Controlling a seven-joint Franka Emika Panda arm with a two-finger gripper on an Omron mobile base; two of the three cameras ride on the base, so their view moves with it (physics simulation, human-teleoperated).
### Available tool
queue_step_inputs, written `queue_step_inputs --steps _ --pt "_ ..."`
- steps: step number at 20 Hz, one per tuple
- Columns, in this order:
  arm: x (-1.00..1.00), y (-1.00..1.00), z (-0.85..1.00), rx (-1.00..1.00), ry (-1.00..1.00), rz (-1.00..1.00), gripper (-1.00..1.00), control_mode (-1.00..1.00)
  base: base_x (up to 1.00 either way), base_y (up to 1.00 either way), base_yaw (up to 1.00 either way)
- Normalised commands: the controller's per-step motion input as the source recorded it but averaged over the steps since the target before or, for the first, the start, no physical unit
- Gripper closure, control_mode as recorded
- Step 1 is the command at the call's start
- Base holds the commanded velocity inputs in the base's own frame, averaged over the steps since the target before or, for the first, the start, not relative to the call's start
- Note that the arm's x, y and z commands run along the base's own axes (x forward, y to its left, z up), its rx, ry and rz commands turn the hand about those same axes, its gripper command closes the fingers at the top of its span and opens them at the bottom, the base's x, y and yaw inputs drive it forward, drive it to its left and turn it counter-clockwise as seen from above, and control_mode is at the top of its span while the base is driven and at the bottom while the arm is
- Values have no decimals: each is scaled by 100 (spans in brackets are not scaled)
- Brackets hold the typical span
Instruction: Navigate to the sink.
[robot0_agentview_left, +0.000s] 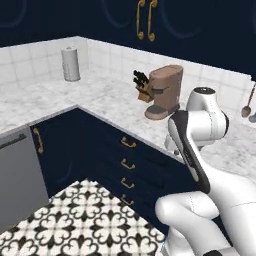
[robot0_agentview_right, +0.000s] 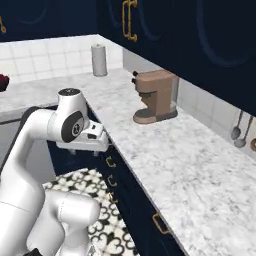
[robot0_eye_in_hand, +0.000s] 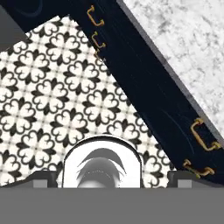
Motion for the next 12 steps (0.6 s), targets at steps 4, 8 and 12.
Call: queue_step_inputs --steps 4,8,12 --pt "0 0 0 0 0 0 -100 100 3 30 89" --pt "0 0 0 0 0 0 -100 100 14 38 83" --pt "0 0 0 0 0 0 -100 100 34 51 70"
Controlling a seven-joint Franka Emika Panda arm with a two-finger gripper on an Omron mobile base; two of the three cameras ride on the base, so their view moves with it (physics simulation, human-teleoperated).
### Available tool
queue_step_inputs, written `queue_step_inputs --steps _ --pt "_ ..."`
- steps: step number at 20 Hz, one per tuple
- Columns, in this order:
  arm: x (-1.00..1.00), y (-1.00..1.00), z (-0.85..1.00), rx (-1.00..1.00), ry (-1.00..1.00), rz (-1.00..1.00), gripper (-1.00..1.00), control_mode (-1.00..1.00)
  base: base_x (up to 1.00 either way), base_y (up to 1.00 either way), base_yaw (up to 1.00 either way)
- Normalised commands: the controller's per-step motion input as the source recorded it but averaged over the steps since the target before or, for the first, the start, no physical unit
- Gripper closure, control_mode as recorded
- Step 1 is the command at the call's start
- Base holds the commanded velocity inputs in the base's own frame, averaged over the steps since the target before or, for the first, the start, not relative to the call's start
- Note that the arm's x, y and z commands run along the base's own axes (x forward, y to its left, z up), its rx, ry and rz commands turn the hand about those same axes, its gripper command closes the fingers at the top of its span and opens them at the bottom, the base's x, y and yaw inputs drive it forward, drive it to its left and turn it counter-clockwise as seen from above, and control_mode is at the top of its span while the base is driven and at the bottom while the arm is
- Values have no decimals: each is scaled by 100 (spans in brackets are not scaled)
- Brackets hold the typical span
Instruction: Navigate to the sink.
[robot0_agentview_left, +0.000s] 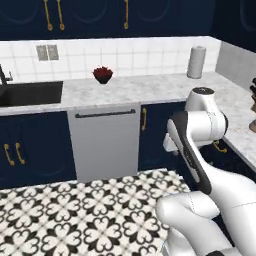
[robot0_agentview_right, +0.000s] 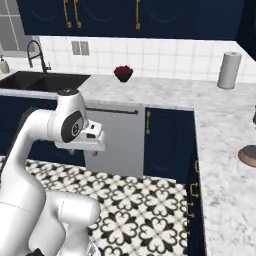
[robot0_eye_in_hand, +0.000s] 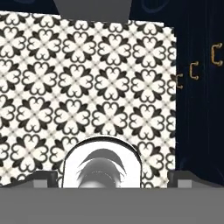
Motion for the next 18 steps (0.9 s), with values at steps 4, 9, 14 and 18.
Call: queue_step_inputs --steps 4,9,14,18 --pt "0 0 0 0 0 0 -100 100 67 83 43" --pt "0 0 0 0 0 0 -100 100 98 95 17" --pt "0 0 0 0 0 0 -100 100 100 100 0" --pt "0 0 0 0 0 0 -100 100 88 98 -2"
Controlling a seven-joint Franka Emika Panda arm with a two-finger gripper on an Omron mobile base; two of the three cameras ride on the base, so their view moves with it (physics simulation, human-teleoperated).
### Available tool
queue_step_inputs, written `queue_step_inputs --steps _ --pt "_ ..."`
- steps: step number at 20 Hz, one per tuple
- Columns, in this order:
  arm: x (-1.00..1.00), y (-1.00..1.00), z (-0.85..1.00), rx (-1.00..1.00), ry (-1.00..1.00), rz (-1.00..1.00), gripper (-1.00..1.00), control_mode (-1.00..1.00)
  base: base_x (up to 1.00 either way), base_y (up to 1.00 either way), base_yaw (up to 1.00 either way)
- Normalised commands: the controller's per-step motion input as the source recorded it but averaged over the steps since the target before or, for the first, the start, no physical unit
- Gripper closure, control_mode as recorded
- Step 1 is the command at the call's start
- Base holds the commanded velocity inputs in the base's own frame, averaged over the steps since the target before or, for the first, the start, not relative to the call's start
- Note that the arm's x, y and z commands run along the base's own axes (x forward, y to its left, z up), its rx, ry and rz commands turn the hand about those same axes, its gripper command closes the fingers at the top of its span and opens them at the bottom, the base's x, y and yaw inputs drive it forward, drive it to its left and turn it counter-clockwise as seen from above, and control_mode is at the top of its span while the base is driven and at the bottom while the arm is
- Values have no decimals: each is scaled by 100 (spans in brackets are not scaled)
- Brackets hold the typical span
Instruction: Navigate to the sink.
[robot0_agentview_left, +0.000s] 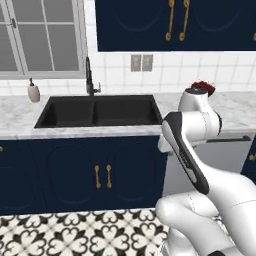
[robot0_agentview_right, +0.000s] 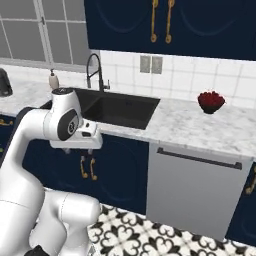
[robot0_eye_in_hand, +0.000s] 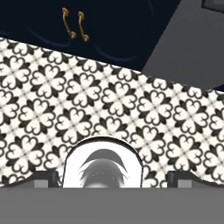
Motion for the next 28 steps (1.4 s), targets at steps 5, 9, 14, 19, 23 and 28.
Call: queue_step_inputs --steps 5,9,14,19,23,28 --pt "0 0 0 0 0 0 -100 100 58 85 -21" --pt "0 0 0 0 0 0 -100 100 58 74 -28" --pt "0 0 0 0 0 0 -100 100 73 43 -23" --pt "0 0 0 0 0 0 -100 100 77 26 -15" --pt "0 0 0 0 0 0 -100 100 67 41 -13" --pt "0 0 0 0 0 0 -100 100 36 52 -10"
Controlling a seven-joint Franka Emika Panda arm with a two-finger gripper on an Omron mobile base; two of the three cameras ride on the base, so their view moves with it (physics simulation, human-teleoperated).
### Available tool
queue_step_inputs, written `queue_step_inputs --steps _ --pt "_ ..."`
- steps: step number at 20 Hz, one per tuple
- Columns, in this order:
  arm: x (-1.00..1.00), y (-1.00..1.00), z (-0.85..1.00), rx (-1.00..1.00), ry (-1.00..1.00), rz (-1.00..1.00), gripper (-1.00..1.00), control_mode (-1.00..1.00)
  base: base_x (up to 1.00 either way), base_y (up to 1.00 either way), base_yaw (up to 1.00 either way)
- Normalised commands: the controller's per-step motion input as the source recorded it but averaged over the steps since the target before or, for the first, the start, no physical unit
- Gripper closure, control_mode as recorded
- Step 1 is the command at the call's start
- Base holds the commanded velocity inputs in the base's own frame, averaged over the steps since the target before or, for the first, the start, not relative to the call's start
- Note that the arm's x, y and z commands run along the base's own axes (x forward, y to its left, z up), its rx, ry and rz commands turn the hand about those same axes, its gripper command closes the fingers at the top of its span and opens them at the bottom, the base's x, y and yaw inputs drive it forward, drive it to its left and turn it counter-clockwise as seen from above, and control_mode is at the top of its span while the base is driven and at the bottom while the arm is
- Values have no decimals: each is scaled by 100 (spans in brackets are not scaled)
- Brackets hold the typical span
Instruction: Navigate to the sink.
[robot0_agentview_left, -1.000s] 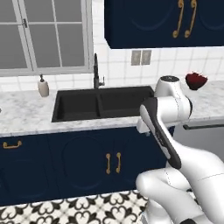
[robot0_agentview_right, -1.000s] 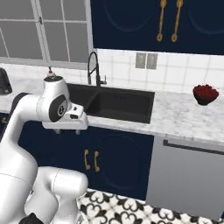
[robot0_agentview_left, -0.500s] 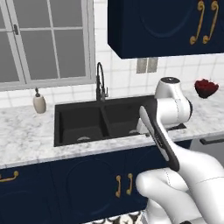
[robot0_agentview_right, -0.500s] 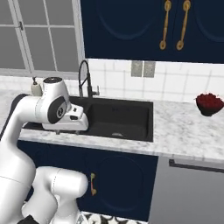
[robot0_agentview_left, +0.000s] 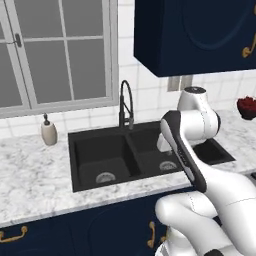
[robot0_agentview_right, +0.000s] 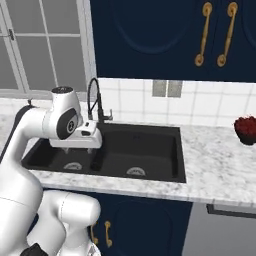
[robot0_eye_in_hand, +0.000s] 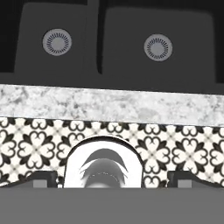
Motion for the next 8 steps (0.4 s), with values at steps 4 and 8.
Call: queue_step_inputs --steps 4,8 --pt "0 0 0 0 0 0 -100 100 38 43 -7" --pt "0 0 0 0 0 0 -100 100 37 25 -2"
